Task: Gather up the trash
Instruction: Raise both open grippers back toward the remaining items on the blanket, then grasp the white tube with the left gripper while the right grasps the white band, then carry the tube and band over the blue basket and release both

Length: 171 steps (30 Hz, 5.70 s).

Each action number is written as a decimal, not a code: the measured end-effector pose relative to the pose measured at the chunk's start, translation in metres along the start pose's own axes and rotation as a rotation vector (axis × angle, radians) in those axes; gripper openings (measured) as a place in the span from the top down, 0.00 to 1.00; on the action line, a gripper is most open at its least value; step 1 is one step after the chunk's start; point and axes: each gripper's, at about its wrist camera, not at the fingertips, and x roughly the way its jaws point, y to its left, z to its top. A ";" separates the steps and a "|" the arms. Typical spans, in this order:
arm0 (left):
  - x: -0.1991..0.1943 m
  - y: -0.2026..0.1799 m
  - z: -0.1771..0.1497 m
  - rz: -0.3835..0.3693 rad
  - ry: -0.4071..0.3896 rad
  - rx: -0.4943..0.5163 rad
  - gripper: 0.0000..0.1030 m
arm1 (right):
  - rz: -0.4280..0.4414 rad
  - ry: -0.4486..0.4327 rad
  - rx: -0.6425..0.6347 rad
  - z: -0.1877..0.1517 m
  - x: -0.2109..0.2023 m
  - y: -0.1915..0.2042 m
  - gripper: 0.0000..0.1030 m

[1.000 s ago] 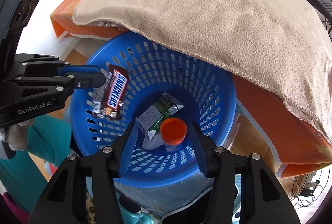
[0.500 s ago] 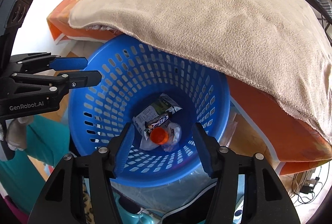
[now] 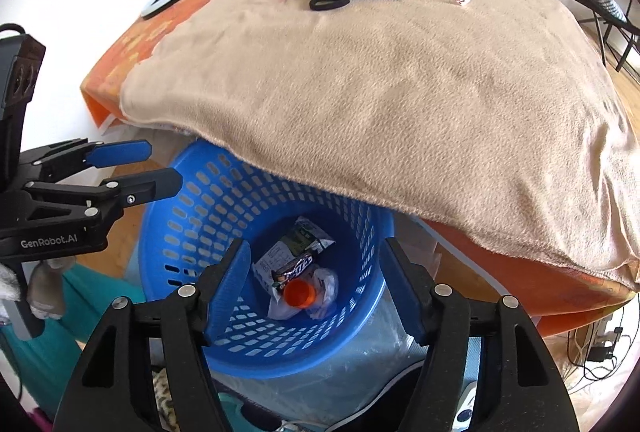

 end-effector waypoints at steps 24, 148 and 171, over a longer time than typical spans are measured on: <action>0.012 -0.019 0.142 -0.001 -0.130 0.047 0.36 | -0.052 -0.237 0.106 0.122 -0.053 -0.084 0.32; -0.005 -0.017 -0.058 0.004 -0.094 0.075 0.94 | 0.205 -0.027 -0.089 -0.010 0.001 0.030 0.96; 0.032 0.001 -0.071 0.044 0.037 0.016 0.48 | 0.190 0.102 -0.005 -0.017 0.043 0.020 0.75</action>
